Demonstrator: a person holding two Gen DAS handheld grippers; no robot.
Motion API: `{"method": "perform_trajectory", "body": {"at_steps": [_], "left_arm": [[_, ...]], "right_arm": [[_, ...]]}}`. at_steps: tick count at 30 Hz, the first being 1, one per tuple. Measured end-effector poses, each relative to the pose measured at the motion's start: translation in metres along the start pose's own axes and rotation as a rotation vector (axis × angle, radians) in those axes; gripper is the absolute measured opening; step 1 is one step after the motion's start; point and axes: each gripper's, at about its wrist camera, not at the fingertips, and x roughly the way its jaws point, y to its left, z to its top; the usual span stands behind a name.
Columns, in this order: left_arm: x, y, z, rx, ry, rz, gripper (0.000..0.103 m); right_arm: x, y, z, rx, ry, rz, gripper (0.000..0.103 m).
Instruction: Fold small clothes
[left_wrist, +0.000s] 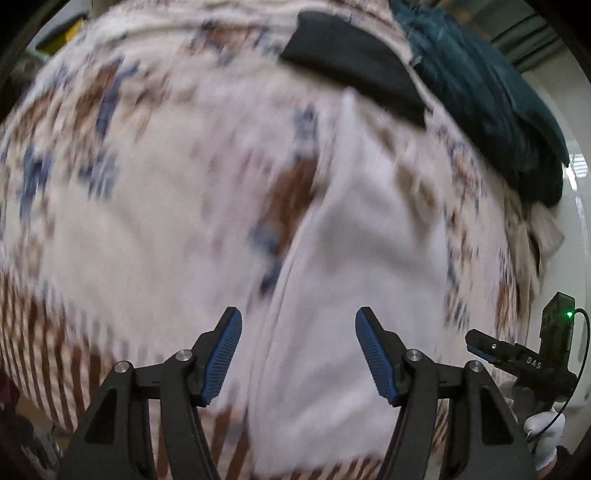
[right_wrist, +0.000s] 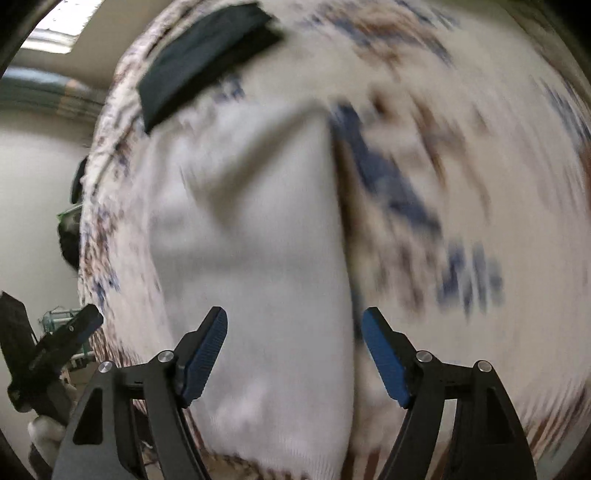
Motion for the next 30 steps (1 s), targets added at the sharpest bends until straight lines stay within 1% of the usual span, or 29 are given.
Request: {"method": "perform_trajectory", "body": {"at_steps": [2, 4, 5, 7, 8, 9, 10, 11, 12, 13, 14, 15, 18, 20, 22, 24, 26, 29, 30], "left_arm": [[0.013, 0.011, -0.034, -0.001, 0.079, 0.003, 0.062], [0.025, 0.018, -0.06, -0.007, 0.146, -0.014, 0.062], [0.035, 0.02, -0.077, -0.007, 0.185, -0.017, 0.062], [0.049, 0.021, -0.095, 0.0, 0.227, -0.008, 0.062], [0.057, 0.02, -0.105, 0.01, 0.236, 0.013, 0.059], [0.062, 0.018, -0.112, 0.013, 0.237, 0.015, 0.059], [0.065, 0.016, -0.117, 0.014, 0.236, 0.003, 0.052], [0.067, 0.012, -0.124, 0.026, 0.225, -0.003, 0.023], [0.069, 0.008, -0.128, 0.04, 0.224, 0.006, 0.007], [0.067, 0.003, -0.132, 0.054, 0.206, 0.01, 0.007], [0.061, -0.002, -0.136, 0.063, 0.161, 0.012, 0.007], [0.056, -0.005, -0.138, 0.07, 0.138, 0.021, 0.006], [0.037, -0.011, -0.142, 0.059, 0.077, 0.011, 0.006], [0.026, -0.011, -0.144, 0.037, 0.056, -0.003, 0.006], [0.018, -0.004, -0.15, -0.007, 0.046, -0.027, 0.005], [0.02, 0.001, -0.154, -0.019, 0.061, -0.029, 0.005], [0.028, 0.009, -0.158, -0.024, 0.079, -0.014, 0.005], [0.061, 0.019, -0.168, -0.05, 0.156, 0.008, 0.005], [0.07, 0.019, -0.171, -0.042, 0.18, 0.019, 0.005]], "right_arm": [[0.001, -0.009, -0.041, 0.038, 0.027, -0.024, 0.077], [0.005, -0.019, -0.08, 0.099, 0.053, -0.016, 0.078], [0.008, -0.023, -0.092, 0.12, 0.065, -0.015, 0.078], [0.021, -0.031, -0.121, 0.165, 0.098, -0.019, 0.078], [0.029, -0.034, -0.132, 0.17, 0.107, -0.03, 0.077], [0.034, -0.036, -0.14, 0.173, 0.114, -0.045, 0.077], [0.041, -0.038, -0.149, 0.177, 0.123, -0.059, 0.077], [0.046, -0.038, -0.155, 0.173, 0.125, -0.057, 0.076], [0.052, -0.038, -0.161, 0.163, 0.123, -0.069, 0.074], [0.056, -0.036, -0.164, 0.148, 0.121, -0.087, 0.059], [0.063, -0.032, -0.166, 0.119, 0.119, -0.11, 0.024], [0.065, -0.03, -0.169, 0.108, 0.116, -0.141, 0.012], [0.062, -0.026, -0.18, 0.109, 0.077, -0.168, 0.011], [0.056, -0.022, -0.189, 0.084, 0.061, -0.185, 0.01], [0.048, -0.02, -0.197, 0.076, 0.056, -0.184, 0.01], [0.043, -0.018, -0.203, 0.069, 0.061, -0.183, 0.009], [0.041, -0.021, -0.21, 0.047, 0.068, -0.202, 0.009], [0.05, -0.031, -0.216, 0.063, 0.089, -0.223, 0.009], [0.056, -0.036, -0.217, 0.078, 0.103, -0.221, 0.009]]}}
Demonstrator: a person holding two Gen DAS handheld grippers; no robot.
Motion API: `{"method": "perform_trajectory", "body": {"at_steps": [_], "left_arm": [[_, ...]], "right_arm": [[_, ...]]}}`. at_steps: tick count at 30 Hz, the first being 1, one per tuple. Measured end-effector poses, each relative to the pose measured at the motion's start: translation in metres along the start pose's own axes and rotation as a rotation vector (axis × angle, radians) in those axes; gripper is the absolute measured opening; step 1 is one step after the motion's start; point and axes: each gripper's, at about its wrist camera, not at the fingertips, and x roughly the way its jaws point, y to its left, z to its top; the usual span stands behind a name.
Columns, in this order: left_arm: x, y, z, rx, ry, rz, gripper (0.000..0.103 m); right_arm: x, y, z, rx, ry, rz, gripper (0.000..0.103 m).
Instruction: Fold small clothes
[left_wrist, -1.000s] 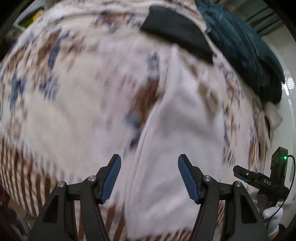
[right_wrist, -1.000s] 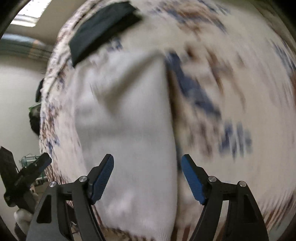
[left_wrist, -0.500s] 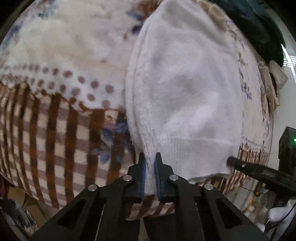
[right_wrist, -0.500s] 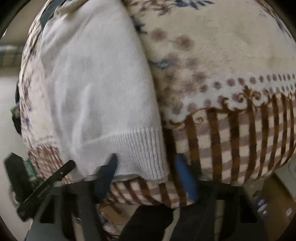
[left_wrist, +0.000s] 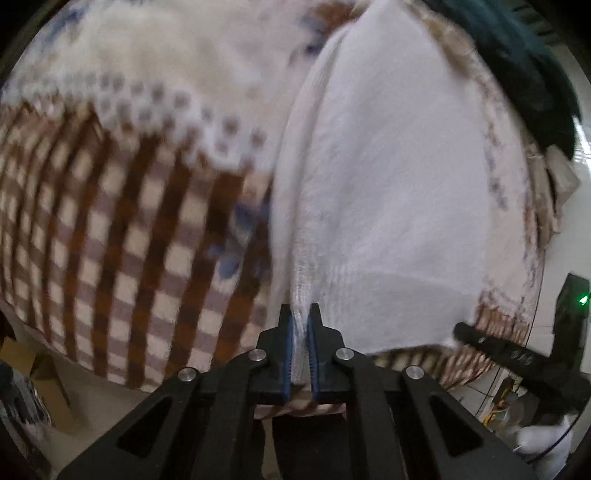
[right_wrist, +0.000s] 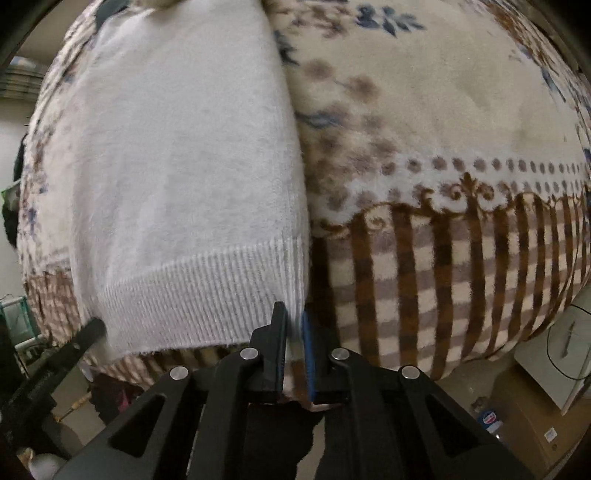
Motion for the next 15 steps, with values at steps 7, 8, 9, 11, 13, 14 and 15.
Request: {"method": "perform_trajectory", "body": {"at_steps": [7, 8, 9, 11, 13, 14, 15], "left_arm": [[-0.012, 0.002, 0.009, -0.022, 0.006, -0.079, 0.021], [-0.02, 0.005, 0.008, -0.028, -0.008, -0.091, 0.034], [-0.024, 0.007, 0.008, -0.036, -0.021, -0.113, 0.044], [-0.031, 0.019, 0.011, -0.082, -0.043, -0.154, 0.055], [-0.02, 0.026, 0.014, -0.121, -0.032, -0.171, 0.058], [-0.015, 0.029, 0.016, -0.132, -0.018, -0.173, 0.058], [-0.003, 0.032, 0.019, -0.14, 0.011, -0.195, 0.058]], "right_arm": [[0.007, -0.006, 0.004, 0.015, 0.084, 0.094, 0.018], [0.004, -0.01, 0.004, 0.026, 0.104, 0.119, 0.032], [0.0, -0.018, 0.005, 0.038, 0.11, 0.139, 0.042], [-0.008, -0.032, 0.001, 0.076, 0.097, 0.189, 0.064], [-0.007, -0.04, -0.001, 0.096, 0.097, 0.23, 0.064], [-0.005, -0.043, 0.003, 0.102, 0.102, 0.24, 0.064], [0.001, -0.046, 0.004, 0.114, 0.11, 0.256, 0.064]]}}
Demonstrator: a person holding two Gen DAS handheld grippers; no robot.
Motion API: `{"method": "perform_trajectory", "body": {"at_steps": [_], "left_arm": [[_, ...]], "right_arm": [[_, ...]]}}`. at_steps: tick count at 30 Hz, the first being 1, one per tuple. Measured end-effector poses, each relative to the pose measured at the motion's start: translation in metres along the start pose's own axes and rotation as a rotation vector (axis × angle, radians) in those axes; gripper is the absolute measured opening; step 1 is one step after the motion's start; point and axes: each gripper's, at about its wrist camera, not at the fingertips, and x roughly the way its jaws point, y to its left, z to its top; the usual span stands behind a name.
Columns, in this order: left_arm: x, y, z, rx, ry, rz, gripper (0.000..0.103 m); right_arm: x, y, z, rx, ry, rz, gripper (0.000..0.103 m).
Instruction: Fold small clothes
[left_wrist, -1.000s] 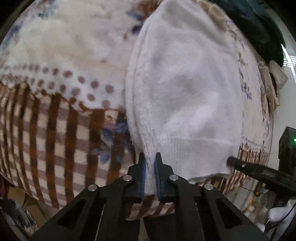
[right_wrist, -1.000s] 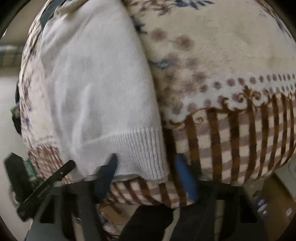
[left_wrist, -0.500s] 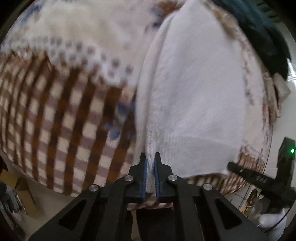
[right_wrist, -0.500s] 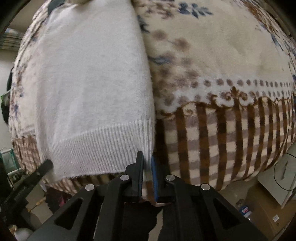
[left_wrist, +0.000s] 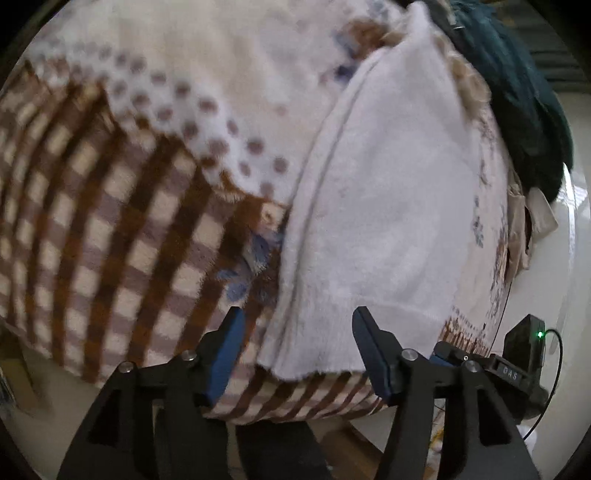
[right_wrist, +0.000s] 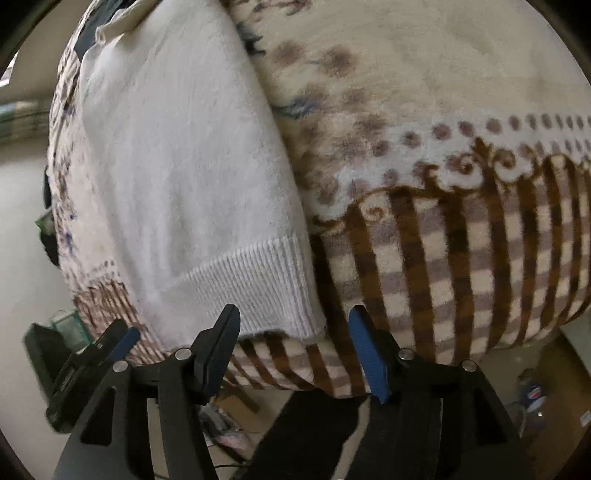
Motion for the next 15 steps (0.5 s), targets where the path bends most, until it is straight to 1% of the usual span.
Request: {"method": "perform_trajectory", "body": {"at_steps": [1, 2, 3, 4, 5, 6, 7, 8, 9, 10, 13, 15], "left_arm": [[0.01, 0.0, 0.003, -0.001, 0.028, -0.004, 0.058], [0.022, -0.004, 0.005, 0.004, 0.062, 0.009, 0.058], [0.03, -0.007, 0.005, 0.021, 0.078, 0.007, 0.058], [0.034, -0.012, 0.003, 0.045, 0.079, 0.031, 0.057], [0.035, -0.02, 0.001, 0.09, 0.063, 0.066, 0.055], [0.034, -0.026, -0.002, 0.126, 0.042, 0.077, 0.052], [0.032, -0.029, -0.004, 0.141, 0.029, 0.081, 0.031], [0.034, -0.037, -0.005, 0.156, 0.025, 0.085, 0.009], [0.032, -0.039, -0.006, 0.165, 0.017, 0.081, 0.009], [0.027, -0.042, -0.008, 0.179, -0.007, 0.082, 0.009], [0.011, -0.051, -0.009, 0.194, -0.046, 0.063, 0.009], [-0.013, -0.056, -0.004, 0.211, -0.08, 0.026, 0.009]], "right_arm": [[0.004, -0.003, 0.006, 0.014, 0.012, 0.022, 0.064], [0.012, -0.008, 0.011, 0.037, 0.032, 0.051, 0.064], [0.021, -0.012, 0.015, 0.055, 0.047, 0.073, 0.064], [0.028, -0.015, 0.016, 0.068, 0.063, 0.092, 0.064], [0.034, -0.017, 0.016, 0.078, 0.064, 0.103, 0.064], [0.037, -0.016, 0.016, 0.079, 0.055, 0.114, 0.064], [0.038, -0.015, 0.015, 0.078, 0.036, 0.129, 0.063], [0.041, -0.011, 0.016, 0.077, 0.02, 0.14, 0.052], [0.042, -0.008, 0.013, 0.072, 0.01, 0.145, 0.039], [0.043, -0.006, 0.011, 0.074, 0.015, 0.151, 0.016], [0.031, 0.0, 0.003, 0.091, -0.011, 0.194, 0.014], [0.016, 0.008, -0.001, 0.085, -0.032, 0.217, 0.013]]}}
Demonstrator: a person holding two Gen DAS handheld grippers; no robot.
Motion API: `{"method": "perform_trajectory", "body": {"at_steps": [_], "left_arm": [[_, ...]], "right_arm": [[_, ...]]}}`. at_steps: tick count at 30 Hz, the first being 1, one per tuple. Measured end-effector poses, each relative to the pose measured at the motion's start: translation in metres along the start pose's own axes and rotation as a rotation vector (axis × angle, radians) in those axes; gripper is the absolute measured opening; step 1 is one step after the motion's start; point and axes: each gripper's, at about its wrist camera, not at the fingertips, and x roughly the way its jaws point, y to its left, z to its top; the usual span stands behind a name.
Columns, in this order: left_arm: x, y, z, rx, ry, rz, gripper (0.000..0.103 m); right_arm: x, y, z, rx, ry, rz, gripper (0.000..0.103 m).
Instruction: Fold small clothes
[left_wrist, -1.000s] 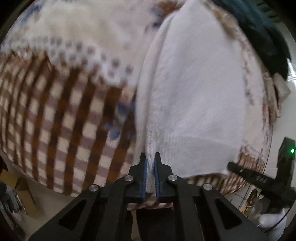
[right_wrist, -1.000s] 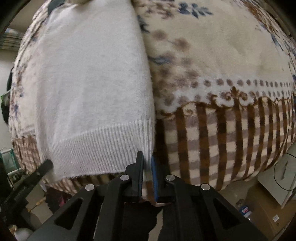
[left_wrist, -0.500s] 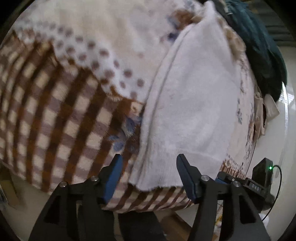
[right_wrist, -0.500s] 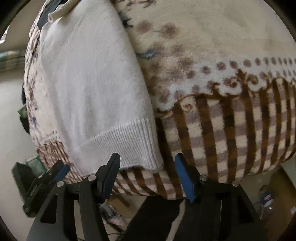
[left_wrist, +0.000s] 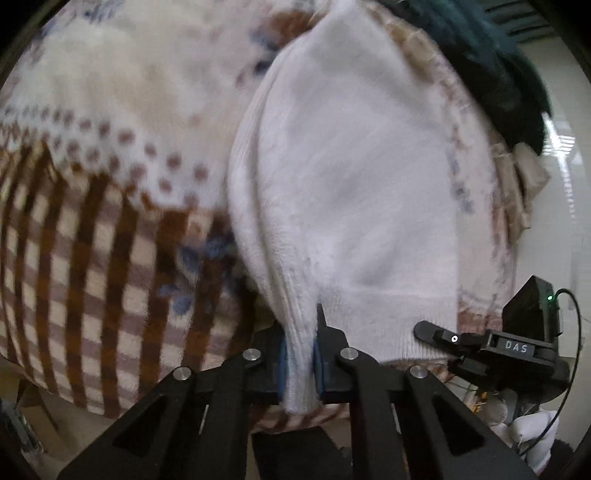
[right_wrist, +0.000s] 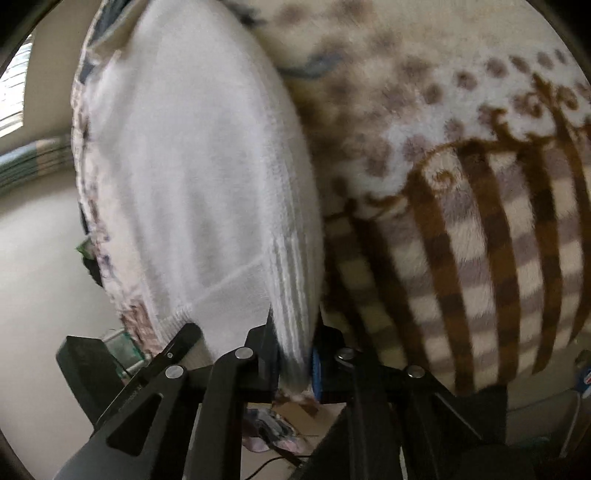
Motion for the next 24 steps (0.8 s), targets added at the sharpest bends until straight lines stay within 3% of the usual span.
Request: {"method": "perform_trajectory", "body": {"at_steps": [7, 8, 13, 18, 22, 24], "left_arm": [[-0.087, -0.047, 0.063, 0.084, -0.211, -0.146, 0.009], [-0.099, -0.058, 0.084, 0.095, -0.238, -0.187, 0.008], [-0.128, -0.084, 0.162, 0.106, -0.331, -0.244, 0.009], [-0.115, -0.08, 0.247, 0.043, -0.349, -0.252, 0.009], [-0.071, -0.069, 0.311, -0.045, -0.324, -0.225, 0.009], [-0.041, -0.064, 0.349, -0.067, -0.272, -0.21, 0.013]], "right_arm": [[-0.083, 0.07, 0.007, -0.076, -0.138, 0.1, 0.011], [-0.097, 0.085, 0.016, -0.089, -0.168, 0.123, 0.011], [-0.15, 0.148, 0.069, -0.156, -0.292, 0.184, 0.011], [-0.169, 0.209, 0.16, -0.183, -0.359, 0.222, 0.011], [-0.155, 0.239, 0.251, -0.156, -0.353, 0.217, 0.011], [-0.137, 0.24, 0.29, -0.128, -0.33, 0.197, 0.011]]}}
